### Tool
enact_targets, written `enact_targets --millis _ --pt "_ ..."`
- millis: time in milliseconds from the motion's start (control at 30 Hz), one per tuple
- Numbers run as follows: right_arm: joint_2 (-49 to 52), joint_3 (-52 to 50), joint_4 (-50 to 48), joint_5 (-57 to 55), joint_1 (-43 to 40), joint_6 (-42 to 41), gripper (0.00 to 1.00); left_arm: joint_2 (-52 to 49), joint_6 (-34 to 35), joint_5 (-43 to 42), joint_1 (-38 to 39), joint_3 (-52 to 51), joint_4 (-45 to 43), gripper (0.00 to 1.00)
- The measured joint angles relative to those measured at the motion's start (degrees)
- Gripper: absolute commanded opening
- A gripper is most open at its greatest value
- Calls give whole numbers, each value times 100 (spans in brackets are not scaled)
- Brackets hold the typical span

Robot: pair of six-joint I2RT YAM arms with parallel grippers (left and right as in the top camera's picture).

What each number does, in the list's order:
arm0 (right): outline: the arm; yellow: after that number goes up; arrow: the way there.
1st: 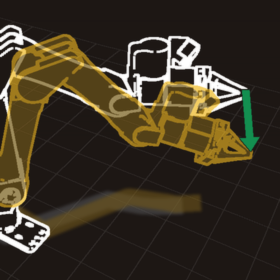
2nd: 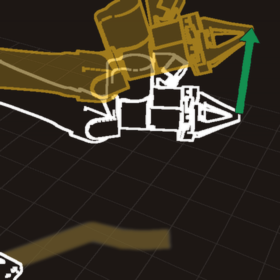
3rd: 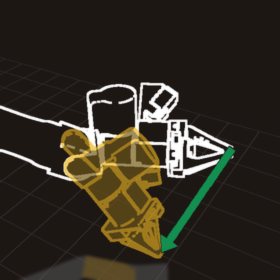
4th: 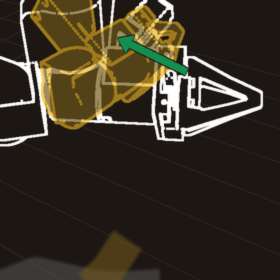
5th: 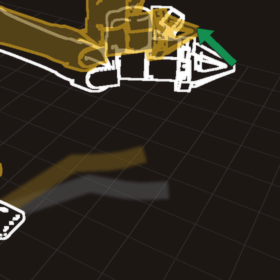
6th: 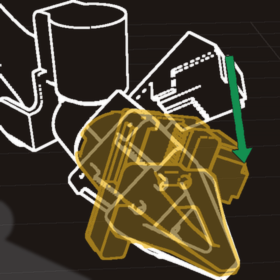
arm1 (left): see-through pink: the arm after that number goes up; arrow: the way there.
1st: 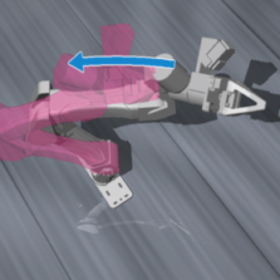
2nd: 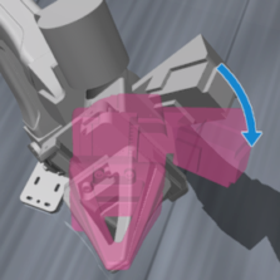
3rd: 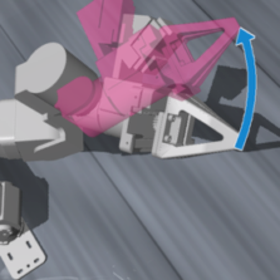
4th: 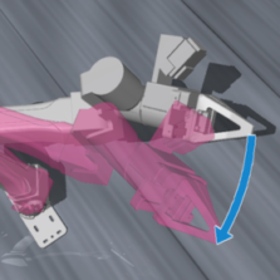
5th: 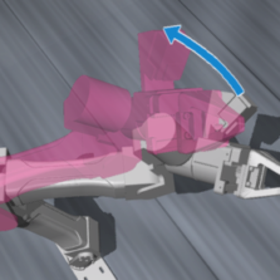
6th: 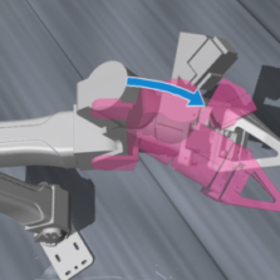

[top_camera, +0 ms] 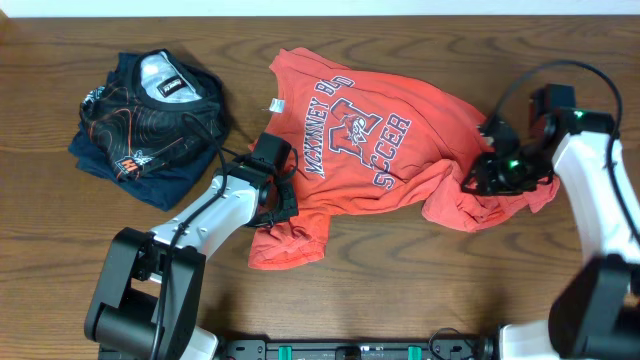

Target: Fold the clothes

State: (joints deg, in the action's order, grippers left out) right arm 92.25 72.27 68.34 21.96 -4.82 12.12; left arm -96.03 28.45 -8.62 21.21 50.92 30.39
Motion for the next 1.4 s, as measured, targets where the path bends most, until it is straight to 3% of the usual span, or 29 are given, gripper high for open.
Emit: enact_targets --millis 267,433,633,667,733,767,833,967,1167,1400 --pt "-339 -446 -592 -1283 1329 -800 43 0 0 0 0 0 -2 14" --pt "-337 -1182 -1469 -2061 1552 -1840 43 0 0 2 0 0 -4 14" --pt "-321 -1827 -2680 -2039 1637 -2441 41 0 0 2 0 0 -4 14" --pt "-321 -1884 -2743 -2020 1657 -2503 38 0 0 2 0 0 -4 14" --pt "-321 -1971 -2800 -1978 1685 -2616 10 0 0 2 0 0 -2 14" --pt "-321 -2004 -2800 -1961 1692 -2658 1 0 0 2 0 0 -2 14" --pt "-321 -2031 -2715 -1934 1692 -2695 1 0 0 2 0 0 -2 14" --pt "-321 -1945 -2026 -1836 1657 -2500 1 0 0 2 0 0 0 14" --pt "-391 -892 -601 -1591 1174 -1386 1 0 0 2 0 0 -2 15" --pt "-544 -361 -1163 -1967 -197 -660 1 0 0 2 0 0 -4 15"
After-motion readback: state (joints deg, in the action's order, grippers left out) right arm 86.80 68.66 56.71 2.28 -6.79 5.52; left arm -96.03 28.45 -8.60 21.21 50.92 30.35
